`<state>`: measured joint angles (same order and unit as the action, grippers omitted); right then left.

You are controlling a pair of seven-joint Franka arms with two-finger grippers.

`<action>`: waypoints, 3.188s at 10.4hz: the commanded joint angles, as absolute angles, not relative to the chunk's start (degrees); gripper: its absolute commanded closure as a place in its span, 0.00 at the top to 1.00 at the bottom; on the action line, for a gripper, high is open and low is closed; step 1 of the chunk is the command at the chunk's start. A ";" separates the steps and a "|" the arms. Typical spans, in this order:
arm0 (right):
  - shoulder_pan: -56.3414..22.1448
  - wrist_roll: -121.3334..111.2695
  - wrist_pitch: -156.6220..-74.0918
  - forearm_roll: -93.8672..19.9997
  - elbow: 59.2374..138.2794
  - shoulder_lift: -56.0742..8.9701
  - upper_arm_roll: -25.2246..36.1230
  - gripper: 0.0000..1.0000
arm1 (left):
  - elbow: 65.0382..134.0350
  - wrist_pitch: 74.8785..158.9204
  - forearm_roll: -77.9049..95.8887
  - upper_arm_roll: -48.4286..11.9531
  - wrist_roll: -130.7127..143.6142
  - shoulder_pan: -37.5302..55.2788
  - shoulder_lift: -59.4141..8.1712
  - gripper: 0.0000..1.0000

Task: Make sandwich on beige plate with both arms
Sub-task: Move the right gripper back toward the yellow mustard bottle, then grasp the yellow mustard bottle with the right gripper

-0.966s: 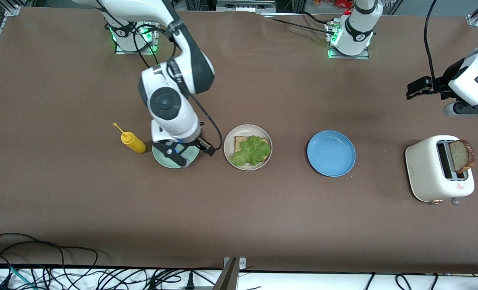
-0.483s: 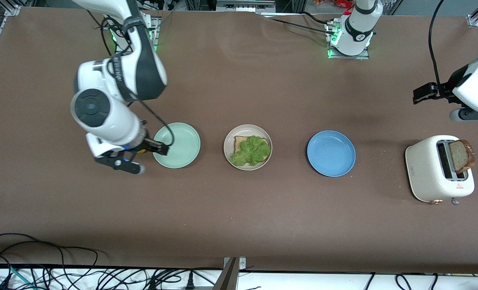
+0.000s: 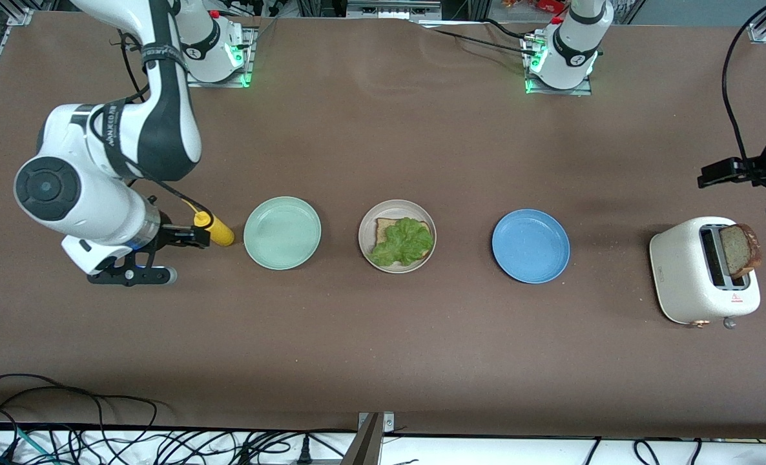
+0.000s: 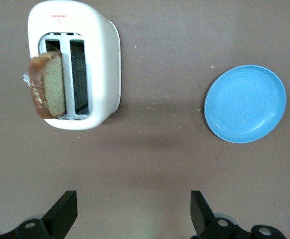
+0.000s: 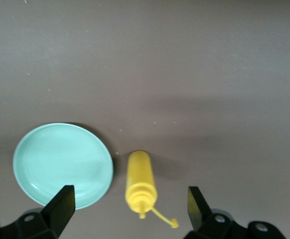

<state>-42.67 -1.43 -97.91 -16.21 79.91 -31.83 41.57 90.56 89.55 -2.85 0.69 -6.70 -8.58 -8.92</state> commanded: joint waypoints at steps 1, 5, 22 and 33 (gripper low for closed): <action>-41.49 -9.37 -95.64 -16.87 82.08 -28.93 44.10 1.00 | 89.82 93.06 -4.04 0.18 -12.20 -12.55 -11.59 1.00; -37.02 -28.78 -96.49 -19.59 90.67 -24.89 45.18 1.00 | 89.82 98.25 -4.74 0.18 -16.60 -16.78 -15.37 1.00; -7.04 -128.17 -79.72 -62.64 98.35 -41.99 32.52 1.00 | 89.91 110.73 -5.36 0.18 -18.72 -20.83 -24.78 1.00; -5.45 -149.24 -76.46 -76.90 102.47 -48.34 26.02 1.00 | 89.82 111.36 -9.20 0.18 -18.63 -20.74 -26.63 0.00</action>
